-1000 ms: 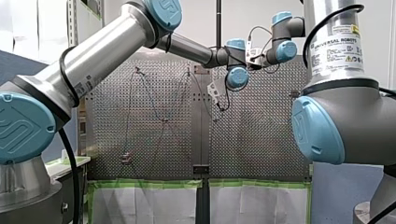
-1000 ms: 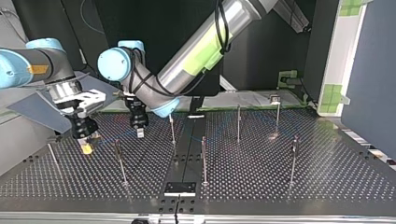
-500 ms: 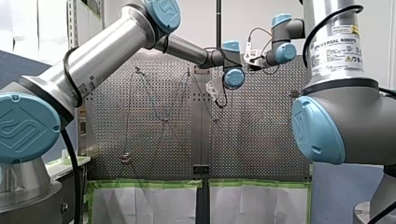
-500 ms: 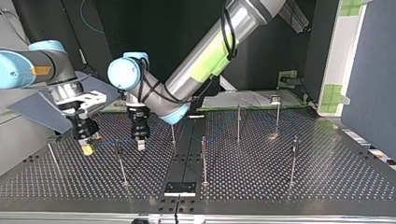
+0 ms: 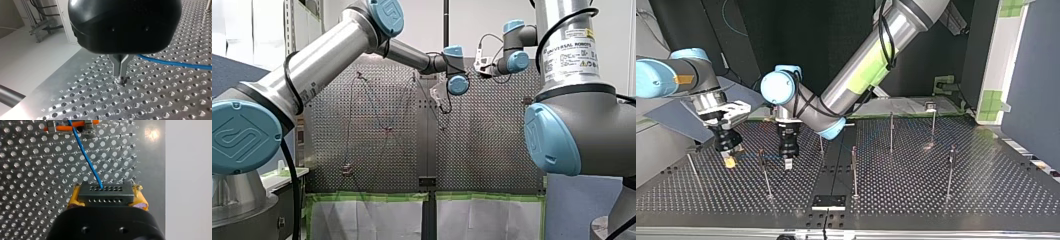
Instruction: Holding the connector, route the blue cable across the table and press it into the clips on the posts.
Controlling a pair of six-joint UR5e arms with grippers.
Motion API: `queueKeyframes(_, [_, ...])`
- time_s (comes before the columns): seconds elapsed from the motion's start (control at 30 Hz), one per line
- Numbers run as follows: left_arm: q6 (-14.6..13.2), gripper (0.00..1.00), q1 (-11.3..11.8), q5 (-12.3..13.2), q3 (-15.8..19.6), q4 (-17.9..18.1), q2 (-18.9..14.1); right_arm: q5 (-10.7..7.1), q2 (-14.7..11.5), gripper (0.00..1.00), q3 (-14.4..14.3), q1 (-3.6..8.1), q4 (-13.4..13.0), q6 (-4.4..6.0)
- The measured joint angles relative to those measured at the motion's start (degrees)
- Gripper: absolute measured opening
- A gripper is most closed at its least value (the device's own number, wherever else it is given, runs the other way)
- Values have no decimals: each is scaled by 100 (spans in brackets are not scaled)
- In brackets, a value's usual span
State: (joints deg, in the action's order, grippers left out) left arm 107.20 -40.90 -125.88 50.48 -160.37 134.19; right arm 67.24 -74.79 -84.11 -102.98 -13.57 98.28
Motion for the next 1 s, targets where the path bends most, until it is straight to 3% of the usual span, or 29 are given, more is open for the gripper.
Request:
queueKeyframes(0.07, [6, 21, -3, 19, 1, -52, 0, 1, 0, 0, 0, 2, -4, 0])
queueKeyframes(0.13, [13, 25, -21, 53, 2, -130, -3, 1, 1, 0, 1, 2, -5, 0])
queueKeyframes(0.17, [16, 42, -33, 67, 2, -165, -3, 0, 1, 0, 2, 2, -6, 0])
queueKeyframes(0.2, [17, 42, -49, 81, 0, -209, -3, 0, 1, 0, 1, 2, -6, 0])
queueKeyframes(0.27, [27, 65, -72, 91, 1, -284, -3, 0, 2, 0, -1, 2, -6, 0])
queueKeyframes(0.3, [42, 65, -86, 89, 2, -348, -3, 0, 2, 0, -2, 2, -6, 0])
queueKeyframes(0.33, [56, 75, -96, 88, 2, -396, -3, 0, 2, 0, 0, 2, -4, -1])
queueKeyframes(0.37, [68, 91, -104, 84, 2, -444, -3, 0, 2, 0, -1, 2, -2, -1])
queueKeyframes(0.4, [80, 91, -114, 74, 3, -507, -4, 0, 1, 0, 0, 2, -1, -2])
queueKeyframes(0.43, [86, 100, -119, 60, 3, -552, -4, -2, 2, 0, 0, 2, 0, -4])
queueKeyframes(0.77, [170, 100, -146, -93, 6, -1033, -16, -4, 1, 0, -2, 7, 2, -1])
queueKeyframes(1.0, [227, 100, -209, -56, 265, -1229, -283, -9, 1, 0, -3, 8, 9, 0])
